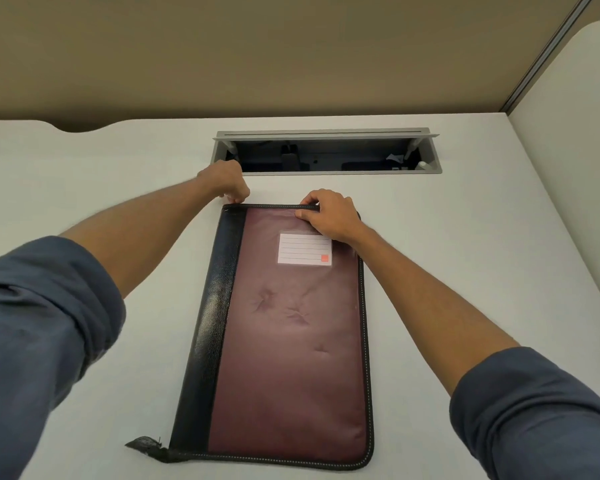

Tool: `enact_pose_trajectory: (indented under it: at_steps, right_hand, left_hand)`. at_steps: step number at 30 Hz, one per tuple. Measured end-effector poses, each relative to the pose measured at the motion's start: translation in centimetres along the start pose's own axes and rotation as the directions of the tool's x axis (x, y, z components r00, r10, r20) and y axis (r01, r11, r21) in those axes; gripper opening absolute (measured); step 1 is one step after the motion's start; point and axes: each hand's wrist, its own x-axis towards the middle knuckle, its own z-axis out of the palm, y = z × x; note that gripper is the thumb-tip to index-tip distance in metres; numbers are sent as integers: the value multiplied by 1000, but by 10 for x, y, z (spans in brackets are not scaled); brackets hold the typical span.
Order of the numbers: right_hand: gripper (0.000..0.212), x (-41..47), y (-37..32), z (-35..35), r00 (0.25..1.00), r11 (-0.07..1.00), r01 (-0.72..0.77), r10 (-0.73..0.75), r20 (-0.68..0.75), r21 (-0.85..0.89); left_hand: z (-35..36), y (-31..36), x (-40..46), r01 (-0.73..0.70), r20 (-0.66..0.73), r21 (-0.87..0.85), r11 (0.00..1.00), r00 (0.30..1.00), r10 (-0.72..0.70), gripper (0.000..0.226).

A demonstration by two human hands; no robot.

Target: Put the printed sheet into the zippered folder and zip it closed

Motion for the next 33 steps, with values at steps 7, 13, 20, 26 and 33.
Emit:
enact_pose_trajectory:
  at_steps: [7,13,20,26,33]
  right_hand:
    - [40,-16,5,6,994,992,28,-40,-97,-122]
    - [55,-98,15,17,959,964,0,-75,-274,-266]
    - [83,-204,3,52,959,962,-206,162,-231,-181]
    - [83,-217,3,64,965,964,-205,169,-200,-172]
    - [84,-187,12,56,973,962,-185,149,-177,-203]
  left_hand:
    - [9,-25,-6,56,7,-187,981,998,-56,43]
    - [66,-50,-82,-89,-245,-230,969,969,31,76]
    - [153,-60,-217,-245,-315,-368,897,940,128,81]
    - [169,-54,-237,-214,-344,-405,889,936,69,80]
    - [160,-47,-217,-165,-314,-412,896,949,30,81]
